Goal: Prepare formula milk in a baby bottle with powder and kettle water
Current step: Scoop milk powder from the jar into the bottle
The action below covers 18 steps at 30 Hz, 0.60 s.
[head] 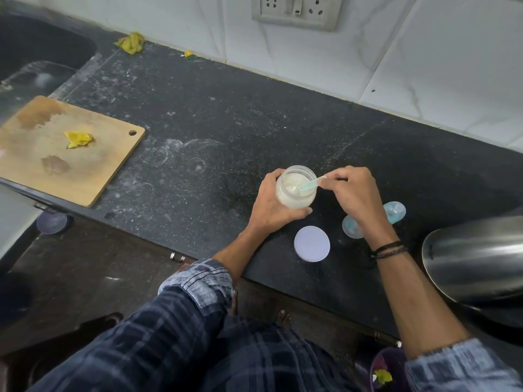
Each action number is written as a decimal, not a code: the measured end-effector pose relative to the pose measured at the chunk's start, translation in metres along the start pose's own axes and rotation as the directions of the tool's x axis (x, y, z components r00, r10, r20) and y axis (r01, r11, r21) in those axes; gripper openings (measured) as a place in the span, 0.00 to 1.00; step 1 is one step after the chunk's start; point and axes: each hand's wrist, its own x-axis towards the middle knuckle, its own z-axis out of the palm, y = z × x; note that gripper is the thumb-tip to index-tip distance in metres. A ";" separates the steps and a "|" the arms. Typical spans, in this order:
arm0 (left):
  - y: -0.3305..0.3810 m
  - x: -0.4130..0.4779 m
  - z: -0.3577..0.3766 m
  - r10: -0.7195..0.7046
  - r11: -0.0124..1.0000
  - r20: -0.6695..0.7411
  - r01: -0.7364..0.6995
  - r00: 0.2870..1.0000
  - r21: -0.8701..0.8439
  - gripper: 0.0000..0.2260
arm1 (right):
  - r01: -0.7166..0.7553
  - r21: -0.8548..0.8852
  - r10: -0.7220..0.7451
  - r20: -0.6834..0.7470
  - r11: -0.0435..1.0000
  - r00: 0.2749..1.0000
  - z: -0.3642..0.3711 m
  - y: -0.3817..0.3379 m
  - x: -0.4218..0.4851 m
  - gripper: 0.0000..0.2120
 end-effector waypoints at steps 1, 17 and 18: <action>0.000 0.000 0.000 -0.001 1.000 0.001 0.001 1.000 0.001 0.42 | -0.021 0.033 0.022 -0.014 0.999 1.000 0.001 0.002 -0.001 0.03; -0.006 0.006 0.005 -0.046 0.998 0.021 0.047 0.999 -0.047 0.42 | 0.173 0.043 -0.168 -0.092 0.984 0.981 0.008 0.022 -0.020 0.02; -0.006 0.006 0.005 -0.049 0.998 0.023 0.050 0.999 -0.050 0.42 | 0.185 0.041 -0.181 -0.086 0.982 0.980 0.008 0.022 -0.020 0.02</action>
